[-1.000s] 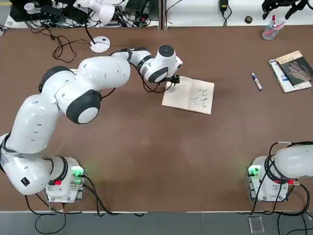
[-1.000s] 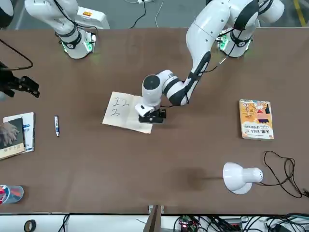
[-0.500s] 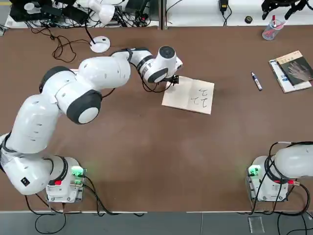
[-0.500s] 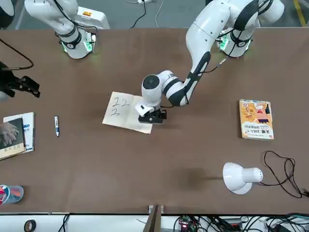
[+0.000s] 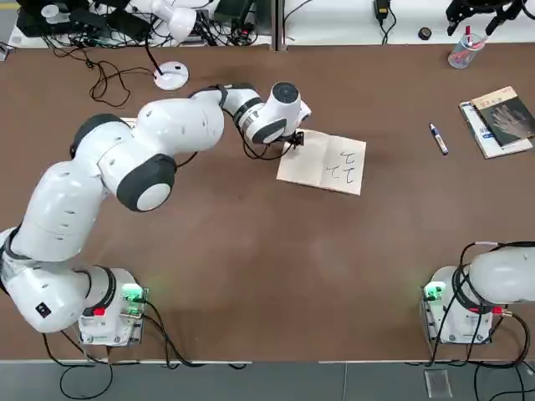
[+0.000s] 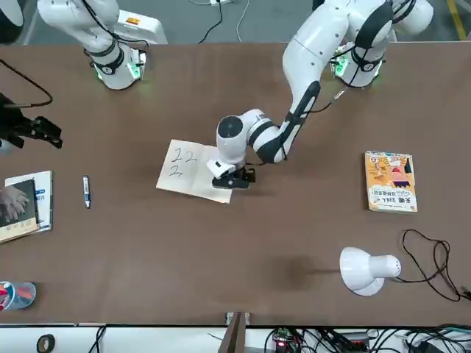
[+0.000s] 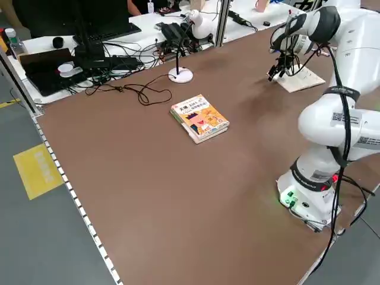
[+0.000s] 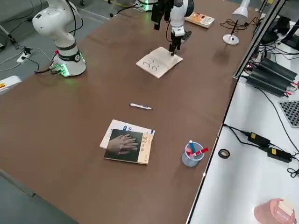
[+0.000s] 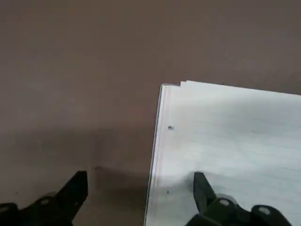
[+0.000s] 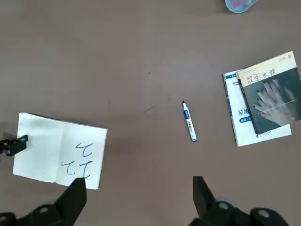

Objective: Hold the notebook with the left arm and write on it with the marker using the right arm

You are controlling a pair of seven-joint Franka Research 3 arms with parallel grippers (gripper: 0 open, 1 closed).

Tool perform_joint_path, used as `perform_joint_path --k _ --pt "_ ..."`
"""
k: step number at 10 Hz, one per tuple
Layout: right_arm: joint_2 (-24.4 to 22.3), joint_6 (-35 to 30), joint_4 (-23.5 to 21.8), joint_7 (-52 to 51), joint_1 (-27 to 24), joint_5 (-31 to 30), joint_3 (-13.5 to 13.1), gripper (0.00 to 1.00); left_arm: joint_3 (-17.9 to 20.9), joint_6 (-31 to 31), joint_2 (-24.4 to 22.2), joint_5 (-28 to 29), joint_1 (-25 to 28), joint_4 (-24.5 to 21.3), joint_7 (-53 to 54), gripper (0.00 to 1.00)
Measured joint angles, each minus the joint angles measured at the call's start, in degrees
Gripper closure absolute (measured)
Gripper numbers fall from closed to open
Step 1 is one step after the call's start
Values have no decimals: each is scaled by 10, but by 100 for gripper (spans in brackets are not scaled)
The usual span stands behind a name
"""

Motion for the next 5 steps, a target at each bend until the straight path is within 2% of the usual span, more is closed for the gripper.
perform_joint_path --k 5 --pt "0 -9 0 0 0 0 0 0 0 2 1 0 0 1 0 0"
